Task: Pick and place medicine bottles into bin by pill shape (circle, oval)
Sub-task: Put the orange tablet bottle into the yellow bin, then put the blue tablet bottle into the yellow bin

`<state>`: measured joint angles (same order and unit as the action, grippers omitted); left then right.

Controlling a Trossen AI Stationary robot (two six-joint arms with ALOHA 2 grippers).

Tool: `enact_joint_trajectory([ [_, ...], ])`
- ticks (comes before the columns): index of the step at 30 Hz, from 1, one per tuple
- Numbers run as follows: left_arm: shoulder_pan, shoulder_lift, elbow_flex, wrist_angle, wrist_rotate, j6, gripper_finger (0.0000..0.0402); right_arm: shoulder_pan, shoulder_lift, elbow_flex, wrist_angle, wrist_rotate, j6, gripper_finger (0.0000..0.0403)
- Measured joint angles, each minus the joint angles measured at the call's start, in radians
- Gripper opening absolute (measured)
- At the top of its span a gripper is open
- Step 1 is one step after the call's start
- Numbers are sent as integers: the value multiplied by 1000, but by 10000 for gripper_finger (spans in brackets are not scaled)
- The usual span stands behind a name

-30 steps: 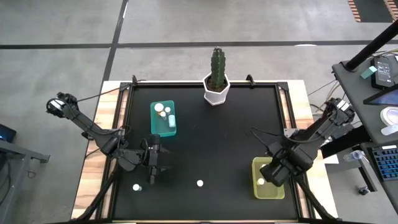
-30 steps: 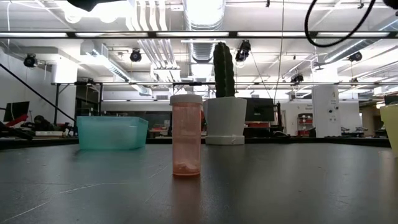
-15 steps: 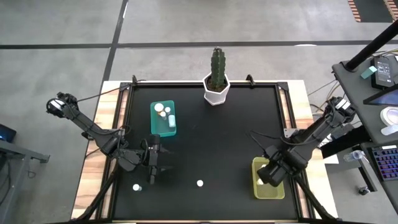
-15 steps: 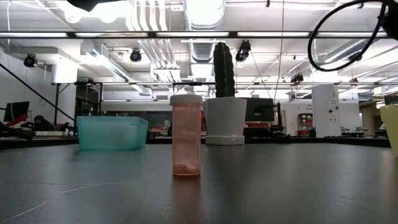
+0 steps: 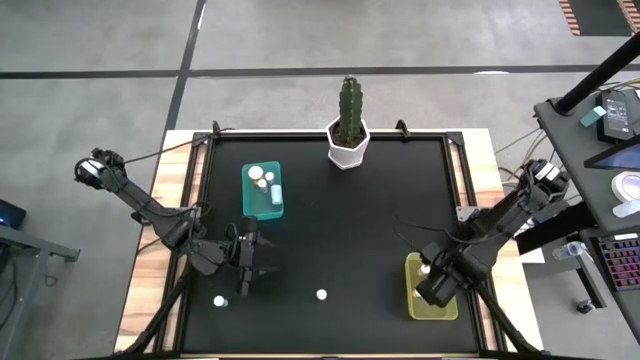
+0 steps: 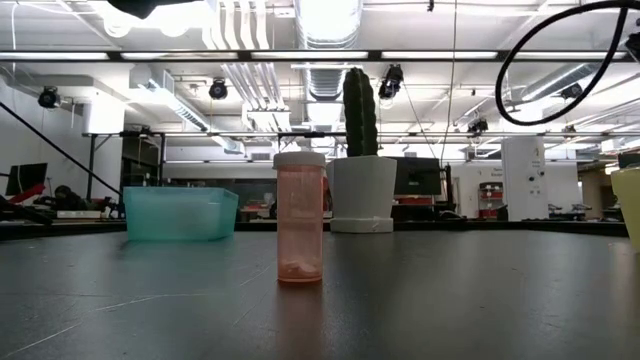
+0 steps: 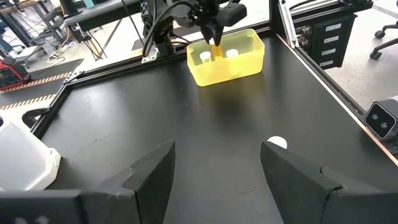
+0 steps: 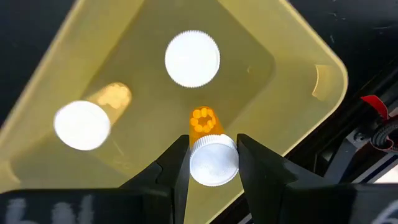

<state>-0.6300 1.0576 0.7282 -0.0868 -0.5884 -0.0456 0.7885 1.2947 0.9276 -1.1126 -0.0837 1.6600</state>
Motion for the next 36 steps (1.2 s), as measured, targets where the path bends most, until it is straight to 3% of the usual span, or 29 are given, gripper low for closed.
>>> enact_joint_trajectory([
  [14, 0, 0, -1, 0, 0, 0, 221, 30, 43, 0, 0, -3, -29, 113],
  [28, 0, 0, -1, 0, 0, 0, 221, 30, 41, 0, -4, -4, -22, 183],
  [36, 0, 1, -1, 0, 0, 0, 221, 30, -6, 14, -12, -11, 12, 195],
])
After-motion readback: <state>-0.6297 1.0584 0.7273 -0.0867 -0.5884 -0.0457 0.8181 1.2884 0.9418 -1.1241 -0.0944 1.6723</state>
